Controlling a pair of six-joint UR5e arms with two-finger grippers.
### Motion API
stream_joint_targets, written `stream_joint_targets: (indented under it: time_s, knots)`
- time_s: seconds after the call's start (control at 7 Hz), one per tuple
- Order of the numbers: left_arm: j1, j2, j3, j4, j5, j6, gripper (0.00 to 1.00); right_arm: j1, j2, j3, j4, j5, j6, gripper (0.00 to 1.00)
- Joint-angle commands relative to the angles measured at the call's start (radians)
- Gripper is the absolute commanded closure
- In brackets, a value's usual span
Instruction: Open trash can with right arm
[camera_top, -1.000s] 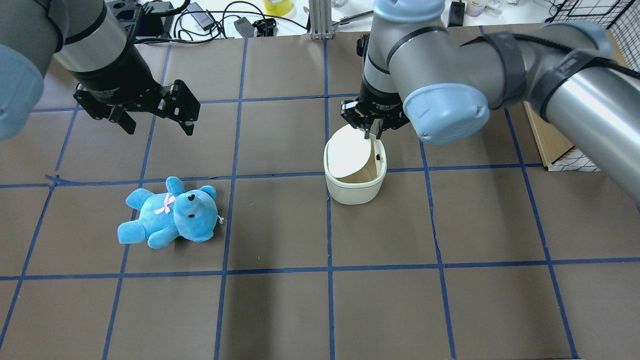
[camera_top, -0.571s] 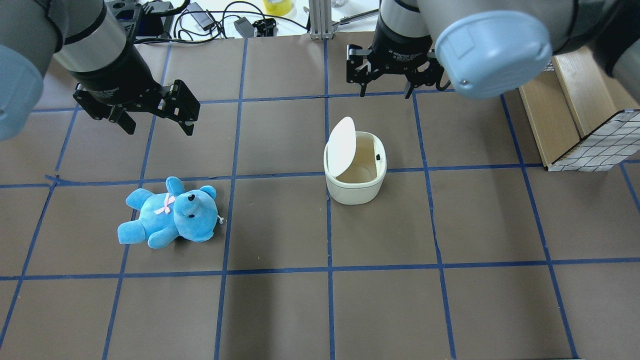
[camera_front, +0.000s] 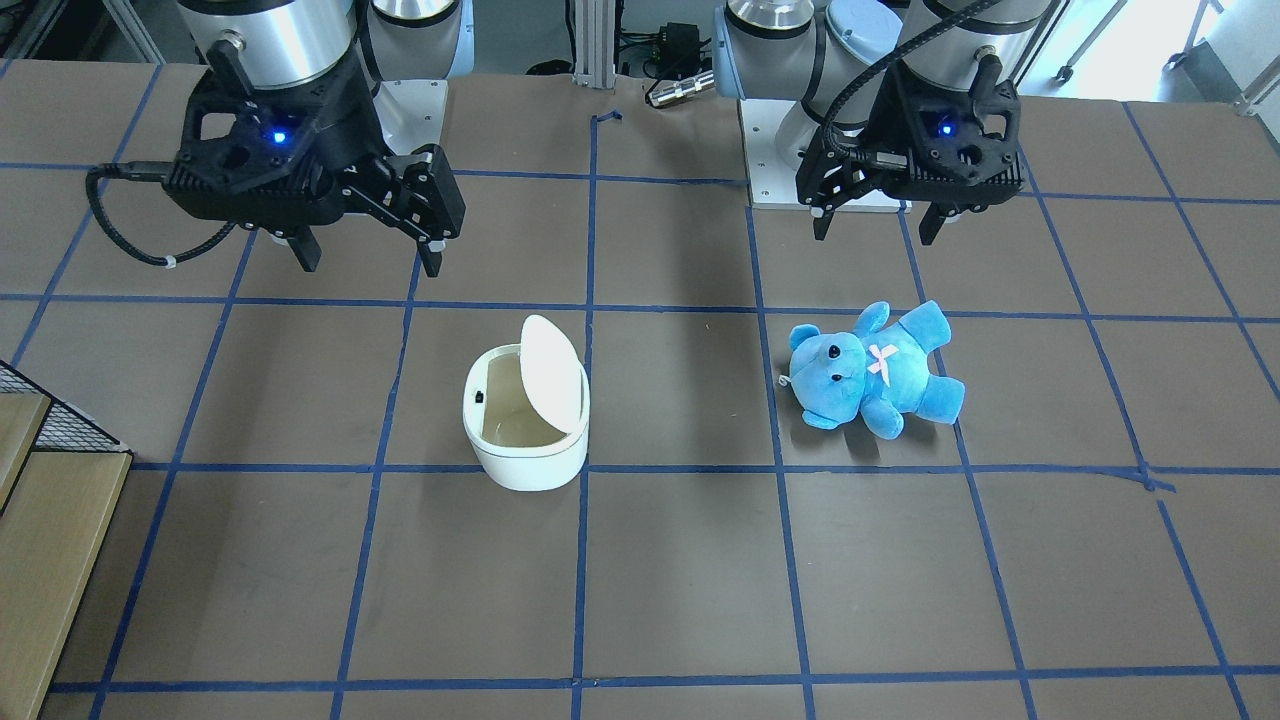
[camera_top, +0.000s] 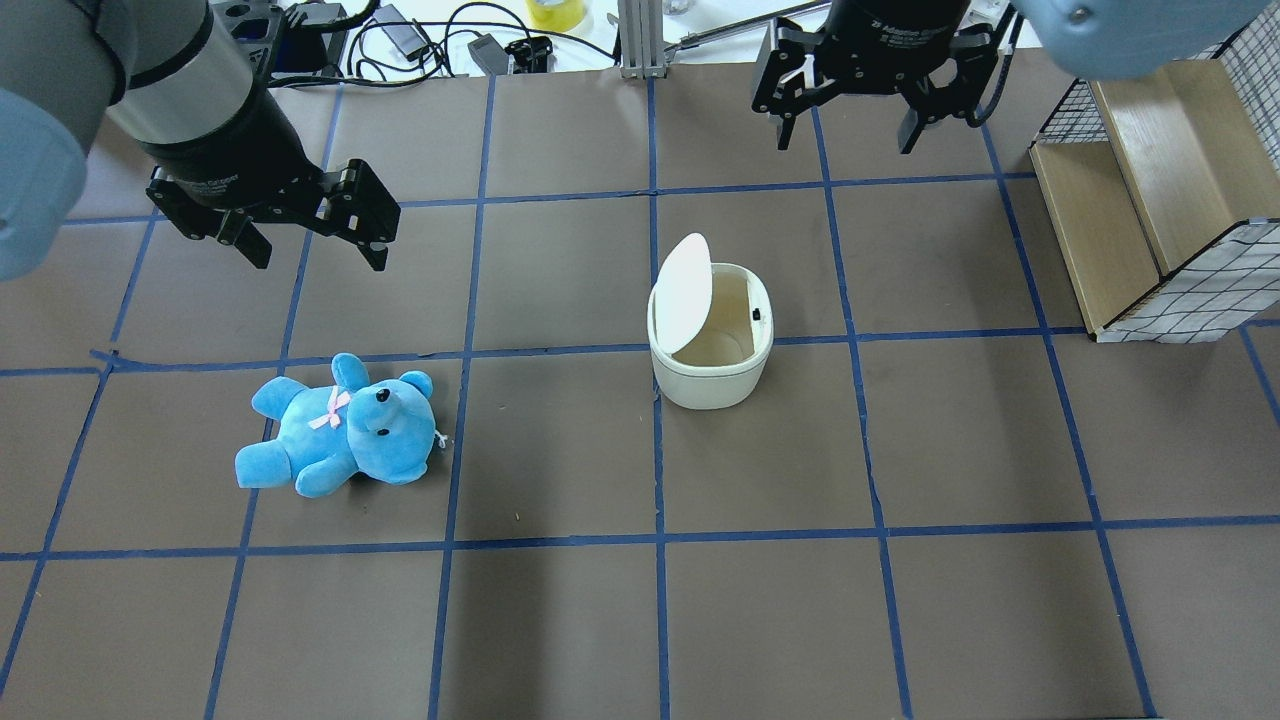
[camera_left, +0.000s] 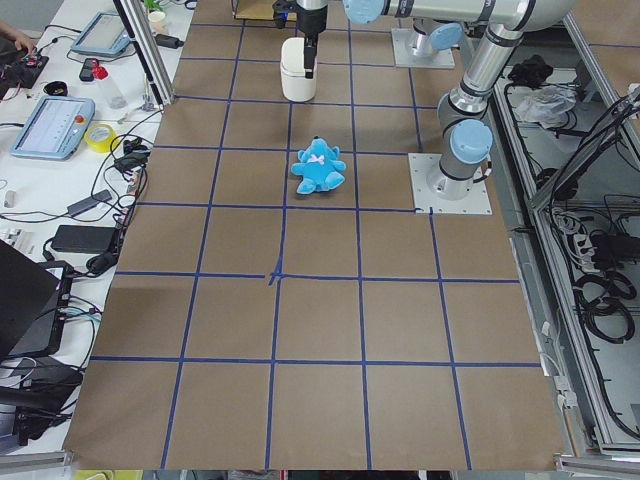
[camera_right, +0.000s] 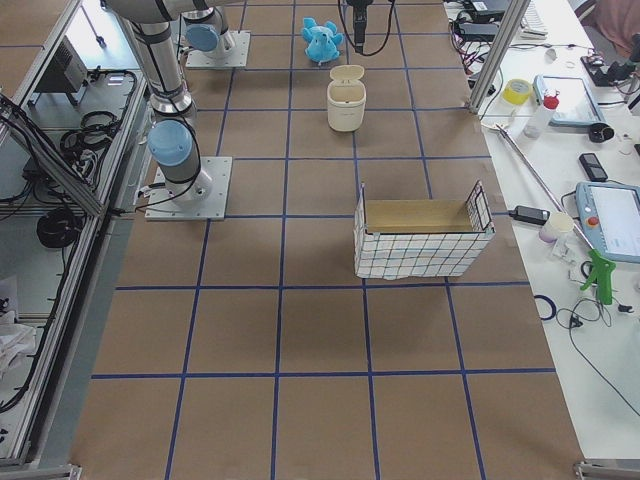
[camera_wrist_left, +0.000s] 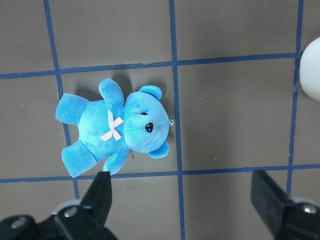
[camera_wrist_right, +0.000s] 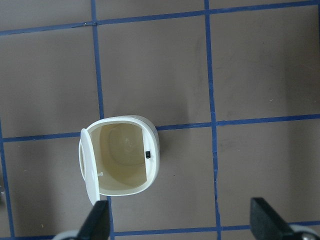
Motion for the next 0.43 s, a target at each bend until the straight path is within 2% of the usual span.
stream_joint_targets:
  time_s: [0.0, 0.29]
  knots:
    - [0.000, 0.000, 0.000, 0.000, 0.000, 0.001, 0.00, -0.011, -0.007, -0.002, 0.023, -0.019, -0.020, 0.00]
    - [0.000, 0.000, 0.000, 0.000, 0.000, 0.001, 0.00, -0.011, -0.010, -0.002, 0.026, -0.041, -0.017, 0.00]
